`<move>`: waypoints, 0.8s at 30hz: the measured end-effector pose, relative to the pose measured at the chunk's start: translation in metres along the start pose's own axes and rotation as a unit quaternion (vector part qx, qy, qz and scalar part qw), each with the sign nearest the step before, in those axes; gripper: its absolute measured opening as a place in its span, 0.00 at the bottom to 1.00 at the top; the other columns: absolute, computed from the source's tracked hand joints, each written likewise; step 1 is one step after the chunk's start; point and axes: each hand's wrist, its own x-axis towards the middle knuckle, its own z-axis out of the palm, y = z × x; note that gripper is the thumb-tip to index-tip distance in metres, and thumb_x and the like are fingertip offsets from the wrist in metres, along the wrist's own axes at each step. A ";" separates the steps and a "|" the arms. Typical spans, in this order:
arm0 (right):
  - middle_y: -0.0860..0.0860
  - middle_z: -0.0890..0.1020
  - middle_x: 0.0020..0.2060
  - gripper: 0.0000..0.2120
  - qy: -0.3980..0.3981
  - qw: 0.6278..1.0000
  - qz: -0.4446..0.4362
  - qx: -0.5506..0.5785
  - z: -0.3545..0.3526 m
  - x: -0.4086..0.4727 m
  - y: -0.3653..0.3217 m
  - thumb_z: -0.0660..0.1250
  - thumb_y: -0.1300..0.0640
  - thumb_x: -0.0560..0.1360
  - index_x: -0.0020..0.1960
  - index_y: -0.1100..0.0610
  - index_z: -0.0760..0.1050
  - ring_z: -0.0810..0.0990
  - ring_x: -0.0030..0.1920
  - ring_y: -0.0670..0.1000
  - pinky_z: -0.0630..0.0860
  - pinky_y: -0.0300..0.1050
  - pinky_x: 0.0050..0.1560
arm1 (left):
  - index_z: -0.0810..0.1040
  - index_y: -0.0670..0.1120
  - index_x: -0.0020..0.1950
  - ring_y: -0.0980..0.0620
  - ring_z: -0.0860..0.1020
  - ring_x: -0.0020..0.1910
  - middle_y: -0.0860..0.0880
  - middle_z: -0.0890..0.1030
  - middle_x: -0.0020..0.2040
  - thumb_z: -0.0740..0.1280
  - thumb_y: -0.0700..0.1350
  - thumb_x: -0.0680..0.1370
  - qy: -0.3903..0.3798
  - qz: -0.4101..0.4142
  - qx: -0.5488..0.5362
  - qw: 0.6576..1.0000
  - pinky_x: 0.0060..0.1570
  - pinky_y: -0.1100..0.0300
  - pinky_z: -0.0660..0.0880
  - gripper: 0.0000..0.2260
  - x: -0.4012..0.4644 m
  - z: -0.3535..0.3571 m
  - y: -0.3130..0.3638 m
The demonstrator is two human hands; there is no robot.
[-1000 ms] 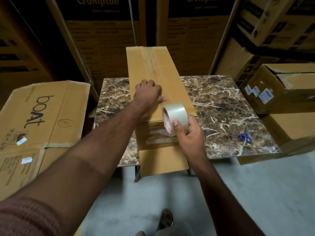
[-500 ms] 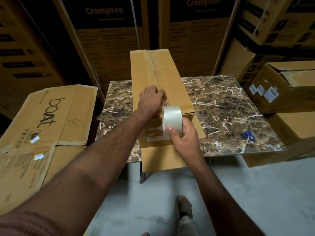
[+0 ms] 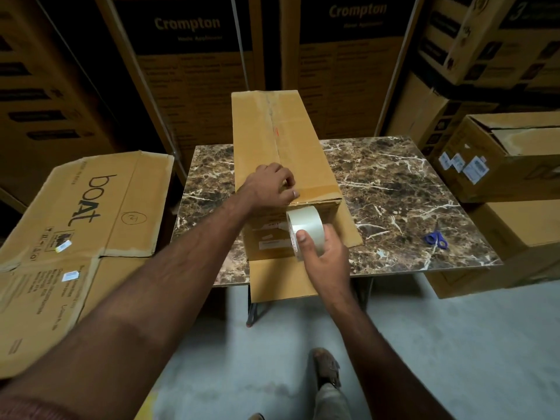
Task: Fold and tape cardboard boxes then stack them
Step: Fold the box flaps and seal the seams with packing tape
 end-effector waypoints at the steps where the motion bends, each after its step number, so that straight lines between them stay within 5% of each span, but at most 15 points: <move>1: 0.45 0.81 0.39 0.18 0.005 1.000 0.000 -0.004 0.001 -0.001 0.000 0.65 0.36 0.75 0.50 0.50 0.75 0.81 0.39 0.45 0.80 0.54 0.40 | 0.73 0.49 0.67 0.46 0.69 0.65 0.46 0.72 0.67 0.62 0.62 0.78 -0.017 0.004 -0.003 1.000 0.64 0.47 0.70 0.24 -0.003 -0.002 -0.001; 5: 0.44 0.81 0.37 0.16 0.026 1.000 -0.001 -0.003 0.007 -0.007 0.003 0.67 0.38 0.75 0.49 0.52 0.75 0.81 0.38 0.43 0.80 0.52 0.38 | 0.61 0.51 0.79 0.42 0.61 0.75 0.43 0.63 0.78 0.54 0.60 0.83 -0.037 0.009 0.061 0.997 0.74 0.47 0.60 0.26 -0.015 0.006 0.003; 11: 0.44 0.82 0.39 0.11 0.028 0.999 0.021 -0.004 0.014 -0.022 0.018 0.68 0.41 0.77 0.51 0.47 0.75 0.82 0.40 0.44 0.81 0.56 0.42 | 0.53 0.53 0.82 0.45 0.53 0.80 0.46 0.54 0.82 0.46 0.61 0.84 -0.031 0.007 0.113 0.993 0.78 0.46 0.50 0.27 -0.024 0.012 0.007; 15: 0.45 0.83 0.41 0.15 0.009 0.999 0.032 -0.019 0.021 -0.020 0.025 0.66 0.38 0.76 0.52 0.47 0.75 0.83 0.41 0.46 0.82 0.56 0.42 | 0.50 0.52 0.82 0.43 0.52 0.80 0.45 0.53 0.82 0.52 0.68 0.81 -0.024 0.001 0.140 0.990 0.78 0.44 0.50 0.34 -0.031 0.016 0.008; 24: 0.46 0.82 0.41 0.14 -0.011 0.996 0.057 -0.064 0.035 0.001 0.033 0.67 0.42 0.78 0.55 0.52 0.78 0.82 0.42 0.50 0.81 0.54 0.44 | 0.53 0.50 0.81 0.40 0.57 0.77 0.42 0.58 0.79 0.61 0.62 0.80 0.012 -0.002 0.168 0.986 0.76 0.43 0.54 0.34 -0.027 0.022 0.025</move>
